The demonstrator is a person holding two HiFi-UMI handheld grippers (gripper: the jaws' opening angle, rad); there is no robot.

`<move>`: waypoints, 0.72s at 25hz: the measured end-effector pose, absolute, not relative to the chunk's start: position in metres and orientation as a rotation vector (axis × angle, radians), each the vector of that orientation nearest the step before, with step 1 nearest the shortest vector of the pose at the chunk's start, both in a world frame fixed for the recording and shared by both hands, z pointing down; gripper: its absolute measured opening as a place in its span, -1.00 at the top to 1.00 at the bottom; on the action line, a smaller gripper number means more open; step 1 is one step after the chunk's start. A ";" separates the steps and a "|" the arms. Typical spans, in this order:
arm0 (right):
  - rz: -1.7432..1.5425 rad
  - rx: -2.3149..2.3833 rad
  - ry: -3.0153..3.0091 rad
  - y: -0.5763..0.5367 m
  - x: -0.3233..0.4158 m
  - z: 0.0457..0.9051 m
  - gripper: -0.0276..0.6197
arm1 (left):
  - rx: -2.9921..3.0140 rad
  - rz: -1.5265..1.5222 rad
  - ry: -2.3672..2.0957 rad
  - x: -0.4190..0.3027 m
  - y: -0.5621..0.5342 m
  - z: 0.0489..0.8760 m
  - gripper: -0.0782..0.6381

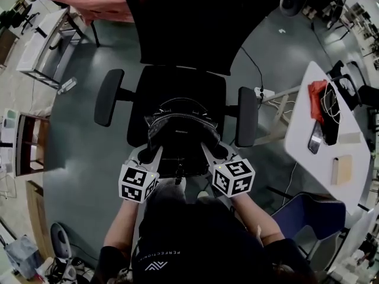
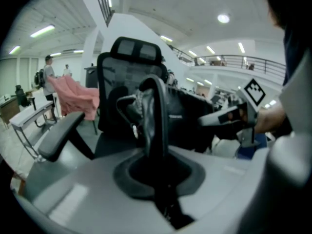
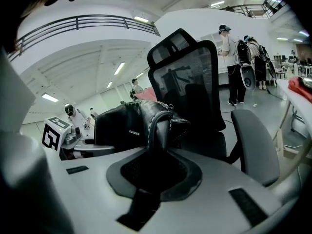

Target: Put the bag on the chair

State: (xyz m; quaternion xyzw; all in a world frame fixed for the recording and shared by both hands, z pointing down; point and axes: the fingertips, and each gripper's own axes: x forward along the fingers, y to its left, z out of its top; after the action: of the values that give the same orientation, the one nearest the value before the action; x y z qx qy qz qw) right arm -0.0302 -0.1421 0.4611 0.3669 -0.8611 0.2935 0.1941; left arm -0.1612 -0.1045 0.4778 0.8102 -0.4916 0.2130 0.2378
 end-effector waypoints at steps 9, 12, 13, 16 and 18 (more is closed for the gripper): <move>0.907 1.145 -2.331 -0.183 -0.042 0.495 0.78 | 2.235 0.651 -1.243 -0.176 -0.156 0.509 0.69; 0.927 1.172 -2.306 -0.192 -0.045 0.504 0.78 | 2.240 0.675 -1.205 -0.180 -0.167 0.518 0.69; 0.931 1.184 -2.297 -0.194 -0.046 0.508 0.78 | 2.240 0.682 -1.194 -0.180 -0.170 0.521 0.69; 0.940 1.220 -2.271 -0.202 -0.045 0.519 0.78 | 2.245 0.705 -1.173 -0.181 -0.180 0.531 0.69; 0.947 1.241 -2.254 -0.206 -0.046 0.526 0.78 | 2.247 0.720 -1.163 -0.182 -0.186 0.538 0.68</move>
State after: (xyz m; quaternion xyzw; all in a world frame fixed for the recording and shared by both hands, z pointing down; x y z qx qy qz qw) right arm -0.0458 -0.2062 0.5259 0.4437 -0.8057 0.3385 0.1984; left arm -0.1818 -0.1862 0.5385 0.8264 -0.4277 0.2649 0.2530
